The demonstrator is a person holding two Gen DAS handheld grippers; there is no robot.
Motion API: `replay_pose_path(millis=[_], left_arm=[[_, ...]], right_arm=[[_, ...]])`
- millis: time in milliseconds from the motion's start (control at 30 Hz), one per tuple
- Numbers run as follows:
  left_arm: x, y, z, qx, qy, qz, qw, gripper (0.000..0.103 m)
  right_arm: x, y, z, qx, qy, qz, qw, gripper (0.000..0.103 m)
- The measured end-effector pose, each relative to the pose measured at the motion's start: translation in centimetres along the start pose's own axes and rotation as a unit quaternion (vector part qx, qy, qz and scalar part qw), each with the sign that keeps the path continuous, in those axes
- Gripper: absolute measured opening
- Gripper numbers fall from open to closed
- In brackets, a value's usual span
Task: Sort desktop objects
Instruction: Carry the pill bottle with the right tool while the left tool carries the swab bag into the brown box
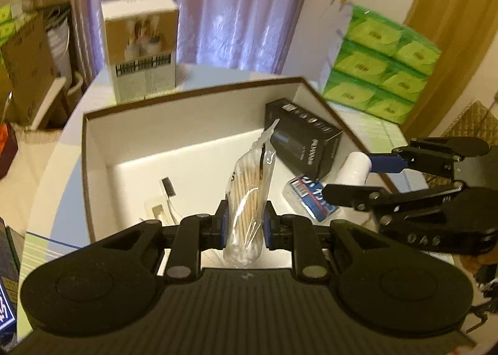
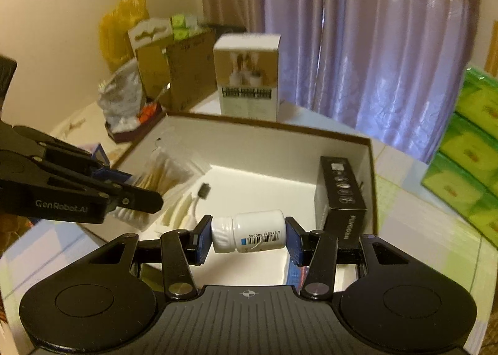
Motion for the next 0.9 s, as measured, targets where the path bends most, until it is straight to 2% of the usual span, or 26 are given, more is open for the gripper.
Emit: replay_pose_path(millis=[267, 467, 667, 900], left_arm=[[6.0, 1.0, 1.3, -0.057, 0.013, 0.078, 0.9953, 0.017], [8.7, 2.4, 1.2, -0.062, 0.015, 0.116, 0.9913, 0.017], [9.8, 2.6, 1.7, -0.050, 0.005, 0.127, 0.9906, 0.018], [9.8, 2.1, 1.8, -0.016, -0.012, 0.120, 0.9926, 0.027]], right_arm=[[5.6, 1.8, -2.1, -0.005, 0.018, 0.070, 0.997, 0.046], [7.5, 2.7, -2.6, -0.011, 0.010, 0.103, 0.995, 0.046], [8.3, 3.2, -2.5, -0.012, 0.004, 0.120, 0.993, 0.046], [8.6, 3.5, -2.2, -0.018, -0.004, 0.130, 0.991, 0.046]])
Point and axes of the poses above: each gripper's, at about its wrist camera, not at the fingertips, and x roughly the way its jaws point, z to its left, y to its underside, the point moved 10 cm from there along x, roughly the way its jaws point, and after that the axes turned 4 degrees about x, right-handed, at the moved point
